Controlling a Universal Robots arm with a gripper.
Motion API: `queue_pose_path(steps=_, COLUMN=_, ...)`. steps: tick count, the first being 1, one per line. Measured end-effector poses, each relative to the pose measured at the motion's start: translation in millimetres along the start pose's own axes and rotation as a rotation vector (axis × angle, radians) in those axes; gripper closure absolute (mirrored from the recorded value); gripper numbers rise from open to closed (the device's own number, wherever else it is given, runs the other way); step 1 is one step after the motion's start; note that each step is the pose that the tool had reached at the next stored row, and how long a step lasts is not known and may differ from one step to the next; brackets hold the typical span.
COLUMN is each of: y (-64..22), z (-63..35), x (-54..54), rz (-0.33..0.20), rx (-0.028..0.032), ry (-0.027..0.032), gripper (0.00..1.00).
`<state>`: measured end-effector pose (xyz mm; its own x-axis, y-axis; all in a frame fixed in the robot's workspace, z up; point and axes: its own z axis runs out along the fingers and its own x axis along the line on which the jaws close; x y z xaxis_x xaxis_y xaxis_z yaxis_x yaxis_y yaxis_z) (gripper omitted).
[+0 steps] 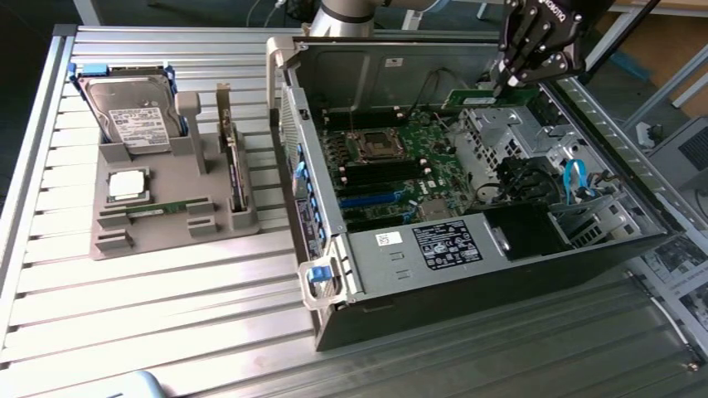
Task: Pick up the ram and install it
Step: 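Insert the ram into the slot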
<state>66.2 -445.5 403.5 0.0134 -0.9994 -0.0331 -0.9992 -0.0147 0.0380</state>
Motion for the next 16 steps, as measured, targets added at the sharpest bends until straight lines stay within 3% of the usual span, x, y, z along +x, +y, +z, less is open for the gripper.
queue_pose_path(steps=16, y=-0.2, z=3.9, x=0.1, rz=0.000, rx=0.0000, ry=0.0000, gripper=0.88)
